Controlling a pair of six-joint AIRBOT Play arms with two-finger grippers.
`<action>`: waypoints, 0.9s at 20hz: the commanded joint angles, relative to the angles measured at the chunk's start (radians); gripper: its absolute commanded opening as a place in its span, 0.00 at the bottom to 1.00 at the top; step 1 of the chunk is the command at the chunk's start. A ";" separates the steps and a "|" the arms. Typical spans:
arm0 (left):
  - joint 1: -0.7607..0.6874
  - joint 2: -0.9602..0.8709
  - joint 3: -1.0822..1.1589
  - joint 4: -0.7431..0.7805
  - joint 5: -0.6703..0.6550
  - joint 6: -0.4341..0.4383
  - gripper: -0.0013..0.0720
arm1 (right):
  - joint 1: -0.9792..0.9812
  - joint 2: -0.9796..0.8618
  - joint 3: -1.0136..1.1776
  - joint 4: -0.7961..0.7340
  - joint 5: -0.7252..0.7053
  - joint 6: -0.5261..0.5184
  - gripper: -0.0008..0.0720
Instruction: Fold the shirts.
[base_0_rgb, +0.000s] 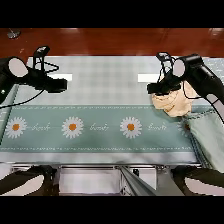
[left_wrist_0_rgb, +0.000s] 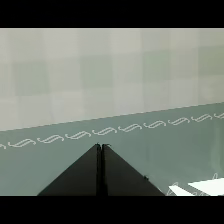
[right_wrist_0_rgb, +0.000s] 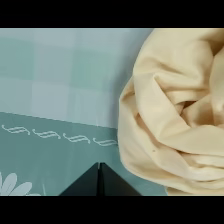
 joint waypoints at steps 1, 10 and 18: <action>0.001 0.000 0.000 0.000 0.000 0.000 0.06 | 0.001 0.000 0.001 0.000 0.000 0.000 0.05; 0.001 0.000 0.000 0.000 0.000 0.000 0.06 | 0.001 0.000 0.001 0.000 0.000 0.000 0.05; 0.000 -0.002 0.000 0.000 0.054 0.000 0.06 | 0.001 -0.001 0.001 -0.015 -0.117 0.000 0.05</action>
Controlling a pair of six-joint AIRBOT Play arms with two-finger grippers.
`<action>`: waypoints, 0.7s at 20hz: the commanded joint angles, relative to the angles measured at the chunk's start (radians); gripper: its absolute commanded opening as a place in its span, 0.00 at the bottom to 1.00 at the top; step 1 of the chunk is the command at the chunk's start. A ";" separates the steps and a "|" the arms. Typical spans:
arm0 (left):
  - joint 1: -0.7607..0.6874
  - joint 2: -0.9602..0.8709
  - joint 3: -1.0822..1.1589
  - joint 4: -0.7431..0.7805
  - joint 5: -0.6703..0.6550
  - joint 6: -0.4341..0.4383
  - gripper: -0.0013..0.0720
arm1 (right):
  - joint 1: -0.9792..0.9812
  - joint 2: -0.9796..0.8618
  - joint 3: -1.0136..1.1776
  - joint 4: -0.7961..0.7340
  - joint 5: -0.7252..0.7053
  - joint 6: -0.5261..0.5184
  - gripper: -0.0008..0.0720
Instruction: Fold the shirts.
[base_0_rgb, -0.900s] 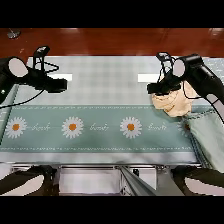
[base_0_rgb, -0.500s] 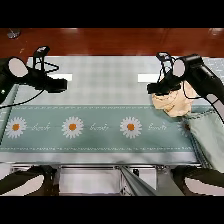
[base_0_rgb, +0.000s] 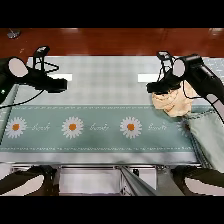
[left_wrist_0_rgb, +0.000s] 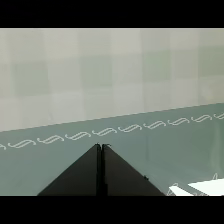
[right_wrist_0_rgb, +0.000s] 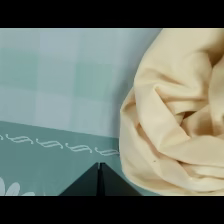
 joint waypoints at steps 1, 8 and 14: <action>0.001 -0.002 0.000 0.000 0.093 0.000 0.06 | 0.001 -0.001 0.001 -0.061 -0.139 0.005 0.09; 0.007 -0.064 0.010 -0.002 0.353 -0.007 0.98 | -0.166 -0.080 0.001 -0.499 -0.322 0.441 0.88; 0.007 -0.077 0.010 0.002 0.361 0.004 0.98 | -0.355 -0.251 0.001 -0.034 -0.043 0.222 0.87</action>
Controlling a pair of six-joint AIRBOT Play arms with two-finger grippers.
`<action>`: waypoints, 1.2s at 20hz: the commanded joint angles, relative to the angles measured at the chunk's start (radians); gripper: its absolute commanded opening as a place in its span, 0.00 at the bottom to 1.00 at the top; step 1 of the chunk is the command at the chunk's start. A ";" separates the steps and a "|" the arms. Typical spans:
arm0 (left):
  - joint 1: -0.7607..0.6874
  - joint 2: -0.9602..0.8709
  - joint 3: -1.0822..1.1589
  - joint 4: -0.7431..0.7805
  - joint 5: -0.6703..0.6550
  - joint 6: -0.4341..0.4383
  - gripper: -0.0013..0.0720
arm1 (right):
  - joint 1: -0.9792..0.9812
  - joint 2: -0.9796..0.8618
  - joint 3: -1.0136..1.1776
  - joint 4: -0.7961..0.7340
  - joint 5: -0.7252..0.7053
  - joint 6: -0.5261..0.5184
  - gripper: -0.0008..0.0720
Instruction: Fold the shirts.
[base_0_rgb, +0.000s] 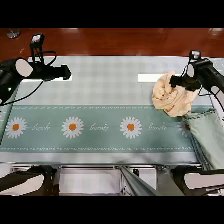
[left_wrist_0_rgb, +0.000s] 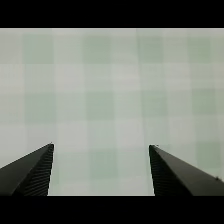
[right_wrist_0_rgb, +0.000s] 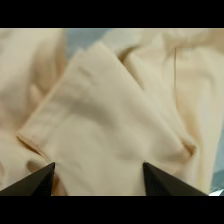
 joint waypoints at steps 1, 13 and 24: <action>-0.001 -0.019 0.001 0.001 0.013 0.006 0.98 | -0.074 -0.082 0.001 0.247 0.157 -0.131 0.84; 0.021 0.376 -0.148 -0.001 -0.388 0.088 0.98 | -0.029 0.274 0.613 0.354 0.224 -0.343 0.05; 0.023 0.673 -0.341 0.001 -0.383 0.010 0.98 | 0.428 0.525 0.649 0.379 0.435 -0.534 0.04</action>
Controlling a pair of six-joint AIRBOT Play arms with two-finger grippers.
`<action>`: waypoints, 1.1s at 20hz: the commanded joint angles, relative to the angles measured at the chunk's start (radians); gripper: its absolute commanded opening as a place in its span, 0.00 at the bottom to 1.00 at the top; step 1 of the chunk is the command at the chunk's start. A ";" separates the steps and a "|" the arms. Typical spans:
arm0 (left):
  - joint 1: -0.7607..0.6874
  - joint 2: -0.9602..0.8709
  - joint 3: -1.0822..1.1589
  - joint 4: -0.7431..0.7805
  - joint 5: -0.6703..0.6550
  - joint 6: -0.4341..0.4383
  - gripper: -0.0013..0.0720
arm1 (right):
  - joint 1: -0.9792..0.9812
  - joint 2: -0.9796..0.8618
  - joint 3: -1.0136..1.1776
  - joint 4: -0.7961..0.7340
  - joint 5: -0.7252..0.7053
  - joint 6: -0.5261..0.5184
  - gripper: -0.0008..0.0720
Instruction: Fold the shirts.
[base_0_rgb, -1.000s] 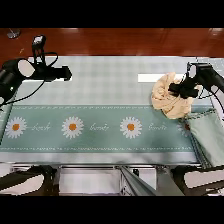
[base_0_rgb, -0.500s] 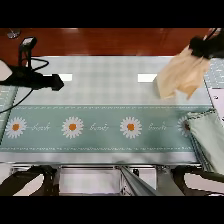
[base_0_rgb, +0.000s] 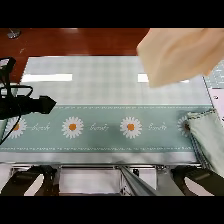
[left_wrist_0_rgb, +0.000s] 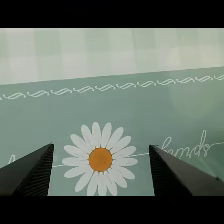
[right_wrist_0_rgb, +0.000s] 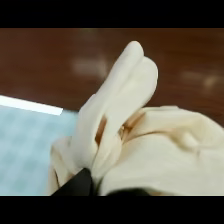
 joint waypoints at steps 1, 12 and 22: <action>0.000 0.014 -0.014 -0.006 0.005 -0.004 0.97 | 0.225 0.013 -0.065 -0.045 0.110 -0.058 0.04; 0.000 -0.167 -0.014 -0.071 0.042 -0.004 0.98 | 0.499 -0.459 -0.539 0.192 -0.232 0.180 0.05; 0.000 -0.320 0.007 -0.437 0.025 0.189 0.97 | 0.083 -0.124 -0.573 -0.052 0.040 0.166 0.88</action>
